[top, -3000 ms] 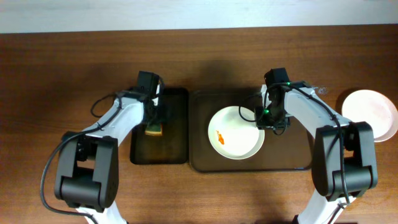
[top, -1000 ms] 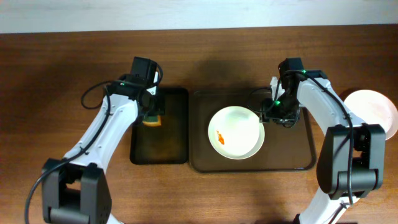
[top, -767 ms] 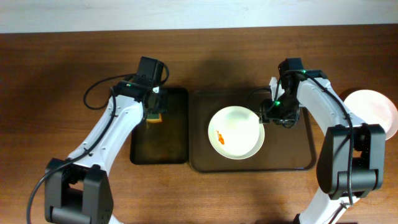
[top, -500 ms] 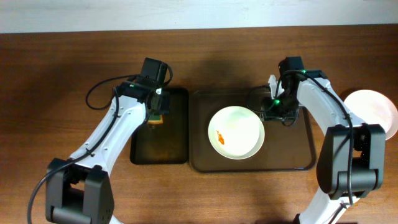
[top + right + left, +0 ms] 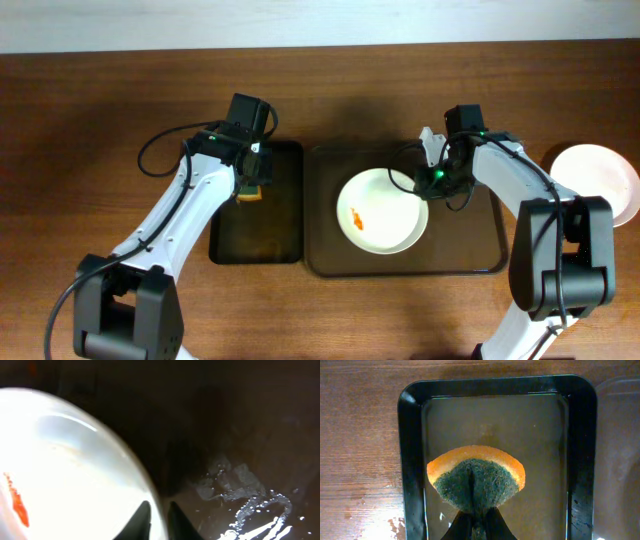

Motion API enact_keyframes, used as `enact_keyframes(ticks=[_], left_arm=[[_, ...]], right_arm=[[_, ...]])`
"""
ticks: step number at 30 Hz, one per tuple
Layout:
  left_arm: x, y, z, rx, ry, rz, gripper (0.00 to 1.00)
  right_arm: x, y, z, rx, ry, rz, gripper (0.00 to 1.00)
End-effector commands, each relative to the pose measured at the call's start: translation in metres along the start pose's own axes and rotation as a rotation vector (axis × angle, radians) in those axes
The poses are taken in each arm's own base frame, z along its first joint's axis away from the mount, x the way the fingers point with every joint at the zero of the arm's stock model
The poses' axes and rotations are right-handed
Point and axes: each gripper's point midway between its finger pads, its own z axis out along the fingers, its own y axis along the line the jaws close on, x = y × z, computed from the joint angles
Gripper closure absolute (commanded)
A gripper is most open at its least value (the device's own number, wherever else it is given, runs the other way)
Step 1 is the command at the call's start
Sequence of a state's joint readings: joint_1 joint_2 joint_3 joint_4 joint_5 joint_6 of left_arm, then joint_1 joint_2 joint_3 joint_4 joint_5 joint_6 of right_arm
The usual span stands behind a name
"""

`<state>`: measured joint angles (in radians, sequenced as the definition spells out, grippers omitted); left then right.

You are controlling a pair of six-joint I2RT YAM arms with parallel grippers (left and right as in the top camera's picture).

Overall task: Clean dirty plates on tray and stack at the side
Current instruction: 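Move the sponge onto the held plate and scrub with the left gripper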

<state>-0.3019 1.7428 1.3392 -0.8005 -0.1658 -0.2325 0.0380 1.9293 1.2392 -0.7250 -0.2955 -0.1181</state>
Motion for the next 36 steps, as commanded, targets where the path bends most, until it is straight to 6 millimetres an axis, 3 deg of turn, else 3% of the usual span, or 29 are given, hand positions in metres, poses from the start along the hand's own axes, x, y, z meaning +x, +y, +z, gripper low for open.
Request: enact_keyframes(ticks=[1, 2, 7, 12, 19, 22, 24, 27, 34, 36], left_arm=[[-0.003, 0.002, -0.001, -0.013, -0.011, -0.015, 1.0], [-0.003, 0.002, -0.001, -0.013, -0.011, -0.015, 1.0], [-0.003, 0.002, -0.001, -0.012, -0.012, -0.011, 1.0], [-0.005, -0.001, -0.001, 0.007, -0.02, 0.114, 1.0], [-0.008, -0.01, -0.002, 0.054, -0.034, 0.174, 1.0], [-0.008, -0.009, -0.002, 0.054, -0.034, 0.174, 1.0], [-0.009, -0.009, -0.002, 0.053, -0.036, 0.188, 1.0], [-0.014, -0.016, -0.007, 0.091, -0.046, 0.193, 1.0], [-0.033, -0.026, -0.05, 0.152, 0.033, 0.186, 1.0], [-0.041, -0.043, -0.051, 0.234, 0.074, 0.188, 1.0]], right_arm=[[0.004, 0.003, 0.001, -0.013, 0.004, -0.009, 0.9], [0.005, 0.003, 0.001, -0.012, 0.006, -0.008, 0.96], [0.007, -0.007, -0.001, -0.004, 0.008, 0.256, 0.96], [0.023, -0.005, -0.003, -0.004, 0.072, 0.323, 0.96], [0.026, 0.0, -0.013, -0.008, 0.079, 0.412, 0.95], [0.02, 0.003, -0.027, -0.009, 0.035, 0.383, 0.81], [0.009, 0.004, -0.043, 0.005, -0.021, 0.319, 0.57], [-0.001, 0.0, -0.05, 0.029, -0.059, 0.26, 0.42], [-0.01, -0.009, -0.052, 0.064, -0.099, 0.253, 0.41], [-0.011, -0.016, -0.054, 0.071, -0.109, 0.268, 0.41]])
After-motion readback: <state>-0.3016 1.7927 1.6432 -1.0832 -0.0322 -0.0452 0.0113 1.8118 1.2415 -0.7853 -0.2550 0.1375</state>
